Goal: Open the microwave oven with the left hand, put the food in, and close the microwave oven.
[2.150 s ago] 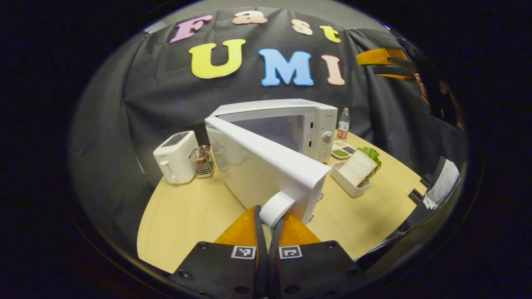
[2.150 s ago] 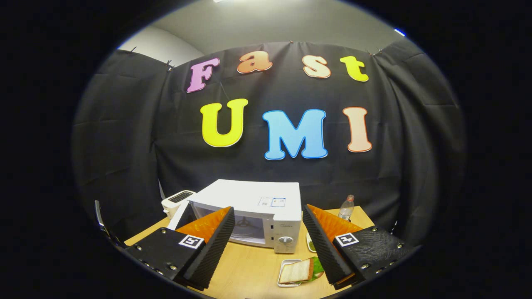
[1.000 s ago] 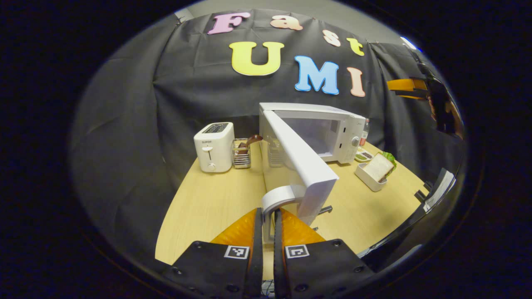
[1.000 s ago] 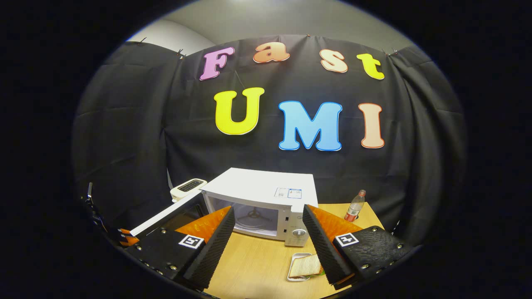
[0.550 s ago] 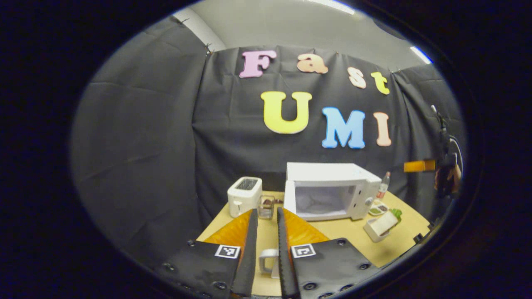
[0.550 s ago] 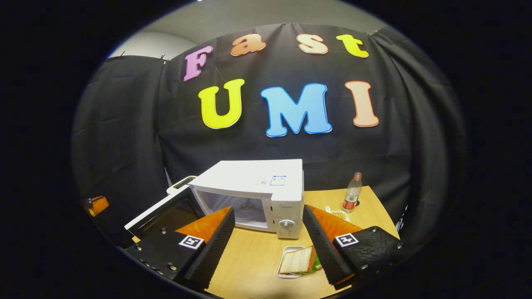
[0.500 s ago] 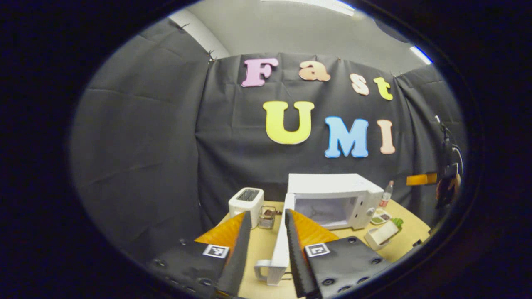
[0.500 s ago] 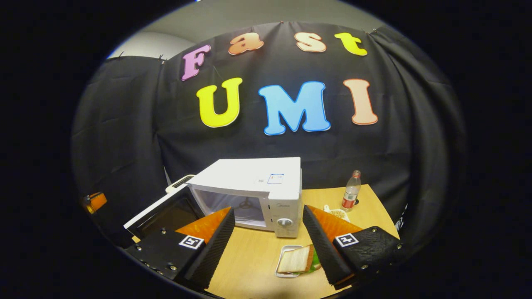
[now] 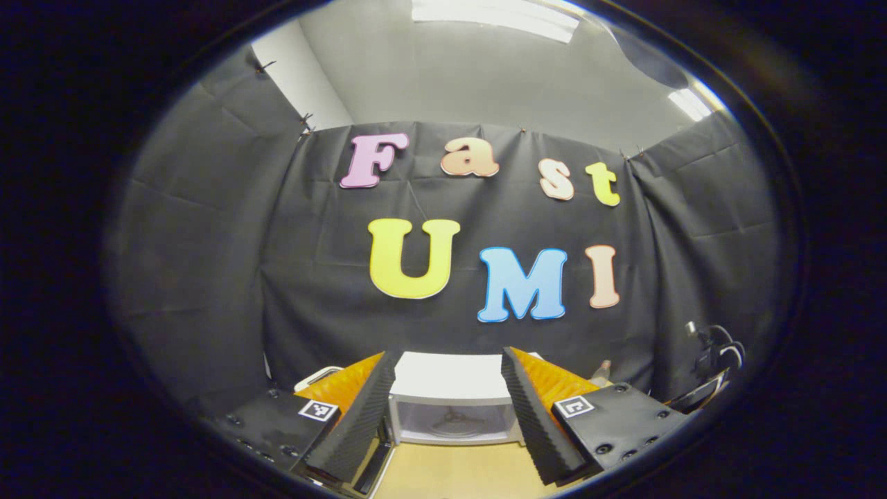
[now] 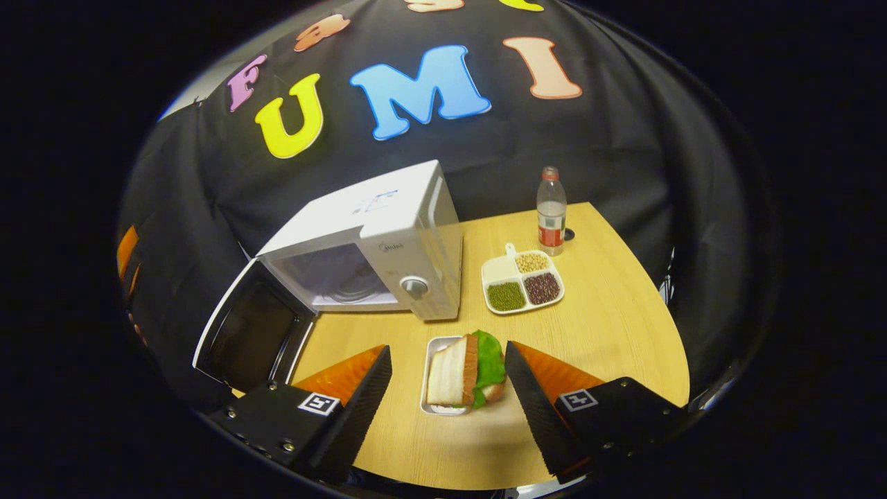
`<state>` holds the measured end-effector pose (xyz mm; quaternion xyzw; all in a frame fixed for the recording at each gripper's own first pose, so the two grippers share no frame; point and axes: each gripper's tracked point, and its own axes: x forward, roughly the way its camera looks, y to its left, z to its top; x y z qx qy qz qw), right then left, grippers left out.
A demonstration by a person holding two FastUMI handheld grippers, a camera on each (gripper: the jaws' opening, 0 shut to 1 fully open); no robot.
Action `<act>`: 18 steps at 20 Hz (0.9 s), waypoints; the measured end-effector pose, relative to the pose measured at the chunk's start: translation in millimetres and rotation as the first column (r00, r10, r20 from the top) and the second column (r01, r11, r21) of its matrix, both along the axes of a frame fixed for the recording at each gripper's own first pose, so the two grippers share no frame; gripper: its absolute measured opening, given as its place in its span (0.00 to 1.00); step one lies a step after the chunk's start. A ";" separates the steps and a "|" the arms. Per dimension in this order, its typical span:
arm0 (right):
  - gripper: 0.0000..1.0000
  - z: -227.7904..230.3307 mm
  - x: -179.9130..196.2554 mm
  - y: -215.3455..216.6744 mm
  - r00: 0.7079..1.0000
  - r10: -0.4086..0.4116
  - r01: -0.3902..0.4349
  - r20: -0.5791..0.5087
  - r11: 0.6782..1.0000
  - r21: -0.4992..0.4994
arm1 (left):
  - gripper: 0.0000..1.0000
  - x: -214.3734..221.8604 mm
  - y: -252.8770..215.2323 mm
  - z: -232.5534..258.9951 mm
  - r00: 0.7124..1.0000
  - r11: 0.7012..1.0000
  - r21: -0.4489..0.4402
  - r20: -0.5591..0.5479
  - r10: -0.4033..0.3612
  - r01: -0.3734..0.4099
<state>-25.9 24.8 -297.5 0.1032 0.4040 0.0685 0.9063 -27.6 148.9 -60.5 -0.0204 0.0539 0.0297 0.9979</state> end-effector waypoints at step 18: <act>0.74 -120.1 -0.2 9.7 0.939 0.022 0.063 -0.343 0.970 0.236 | 0.98 10.3 -56.4 -4.9 0.994 0.996 0.057 -0.082 0.069 -0.064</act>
